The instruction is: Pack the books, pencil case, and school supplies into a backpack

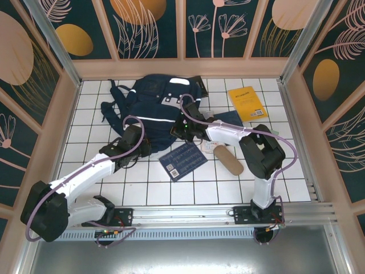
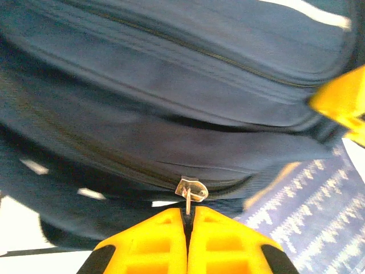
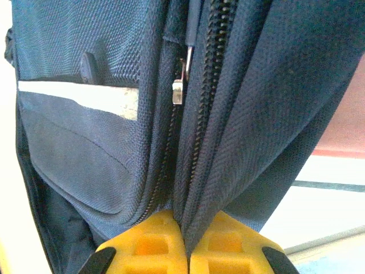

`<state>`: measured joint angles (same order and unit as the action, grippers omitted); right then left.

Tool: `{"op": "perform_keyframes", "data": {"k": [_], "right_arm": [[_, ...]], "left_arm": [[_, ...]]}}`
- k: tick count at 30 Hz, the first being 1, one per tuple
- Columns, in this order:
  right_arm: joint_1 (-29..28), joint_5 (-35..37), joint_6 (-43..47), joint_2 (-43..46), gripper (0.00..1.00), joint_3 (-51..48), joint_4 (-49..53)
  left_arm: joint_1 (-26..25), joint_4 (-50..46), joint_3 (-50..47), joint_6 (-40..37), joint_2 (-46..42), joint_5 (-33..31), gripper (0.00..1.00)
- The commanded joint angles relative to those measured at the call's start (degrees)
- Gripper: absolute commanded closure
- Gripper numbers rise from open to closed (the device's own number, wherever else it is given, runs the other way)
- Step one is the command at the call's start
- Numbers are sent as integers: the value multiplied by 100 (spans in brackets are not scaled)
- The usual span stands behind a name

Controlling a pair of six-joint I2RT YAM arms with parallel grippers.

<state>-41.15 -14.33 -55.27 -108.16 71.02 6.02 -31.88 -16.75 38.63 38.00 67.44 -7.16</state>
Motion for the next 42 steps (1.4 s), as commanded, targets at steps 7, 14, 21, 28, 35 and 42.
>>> {"op": "perform_keyframes", "data": {"k": [7,14,21,28,35,42], "right_arm": [[699,1116,1010,818,100,121,1167],[1220,996,1556,1046,100,77,1220],[1566,963,2145,641,100,491,1153],[1937,850,2661,-80,100,1373,1147],[2264,764,2901,-946,85,2576,1491],[2295,1029,2579,-381,40,2277,1792]], "left_arm": [[1262,-961,143,472,53,-1538,100],[1685,-747,663,98,603,-1139,100],[1677,-526,546,-439,73,423,100],[1191,-522,546,-399,-593,1521,100],[63,346,720,401,-145,2048,100],[-481,1067,1145,584,854,2071,100]]}}
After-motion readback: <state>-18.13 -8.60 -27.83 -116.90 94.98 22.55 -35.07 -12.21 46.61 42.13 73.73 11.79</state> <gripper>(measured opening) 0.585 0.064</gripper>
